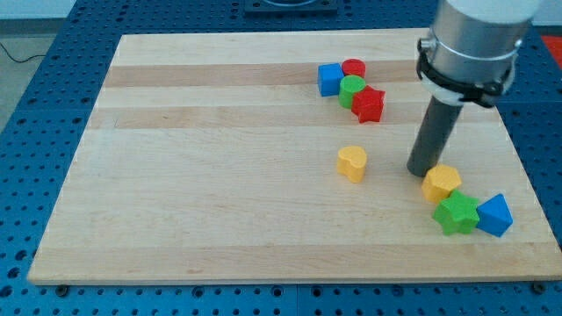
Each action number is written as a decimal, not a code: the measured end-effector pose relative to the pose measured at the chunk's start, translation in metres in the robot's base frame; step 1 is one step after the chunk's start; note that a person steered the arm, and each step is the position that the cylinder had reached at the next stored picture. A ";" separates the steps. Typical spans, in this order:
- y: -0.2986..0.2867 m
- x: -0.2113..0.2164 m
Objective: Slightly push the yellow heart parallel to the yellow hexagon
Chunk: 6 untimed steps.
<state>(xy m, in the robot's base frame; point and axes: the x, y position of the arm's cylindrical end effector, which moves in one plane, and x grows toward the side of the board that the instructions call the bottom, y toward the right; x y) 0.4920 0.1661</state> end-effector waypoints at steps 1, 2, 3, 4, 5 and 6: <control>0.001 -0.007; -0.014 -0.014; -0.035 -0.018; -0.066 -0.025; -0.088 -0.033; -0.089 -0.052</control>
<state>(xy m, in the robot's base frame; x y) 0.4398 0.0774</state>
